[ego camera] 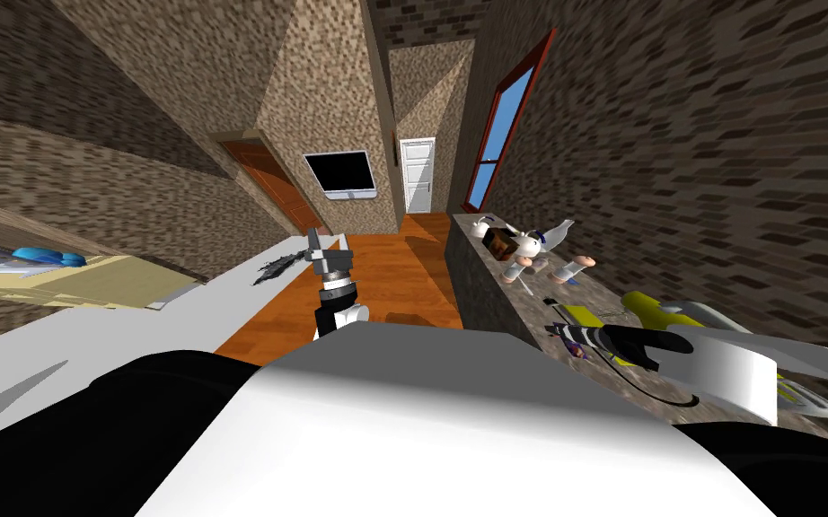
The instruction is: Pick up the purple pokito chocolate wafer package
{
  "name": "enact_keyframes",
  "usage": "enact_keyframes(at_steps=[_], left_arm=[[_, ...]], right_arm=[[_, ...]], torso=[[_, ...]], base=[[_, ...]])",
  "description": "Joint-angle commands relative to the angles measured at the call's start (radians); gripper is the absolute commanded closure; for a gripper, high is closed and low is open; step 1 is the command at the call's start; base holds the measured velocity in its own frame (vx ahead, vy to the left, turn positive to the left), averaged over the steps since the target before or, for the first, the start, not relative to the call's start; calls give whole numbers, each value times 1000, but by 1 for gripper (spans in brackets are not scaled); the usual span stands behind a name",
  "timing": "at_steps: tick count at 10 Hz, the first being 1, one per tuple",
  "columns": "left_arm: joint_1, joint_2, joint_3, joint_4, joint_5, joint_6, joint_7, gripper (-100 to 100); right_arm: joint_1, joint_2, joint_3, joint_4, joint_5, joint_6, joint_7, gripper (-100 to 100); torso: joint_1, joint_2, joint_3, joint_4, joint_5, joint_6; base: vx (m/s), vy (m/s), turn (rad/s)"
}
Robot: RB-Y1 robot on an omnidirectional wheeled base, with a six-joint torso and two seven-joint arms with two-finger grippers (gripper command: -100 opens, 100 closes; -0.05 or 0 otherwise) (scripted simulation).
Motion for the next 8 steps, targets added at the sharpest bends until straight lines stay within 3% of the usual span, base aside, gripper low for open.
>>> enact_keyframes(at_steps=[1,4,5,6,8], left_arm=[[0,0,0,0,0,0,0,0],[0,0,0,0,0,0,0,0],[0,0,0,0,0,0,0,0],[0,0,0,0,0,0,0,0],[0,0,0,0,0,0,0,0]], right_arm=[[-2,31,9,16,18,-3,3,-100],[-6,93,28,49,55,-9,10,-100],[-2,79,22,40,47,-7,11,-100],[1,80,20,41,50,-8,7,100],[0,78,19,45,51,-5,7,100]], torso=[[0,0,0,0,0,0],[1,-2,-1,-1,0,0],[-1,-3,-2,-1,-1,0],[-2,-2,-2,-1,-2,0],[-3,-2,-2,-1,-5,-2]], base=[[12,-6,68],[31,0,91],[12,1,9],[0,0,0],[1,-5,-6]])
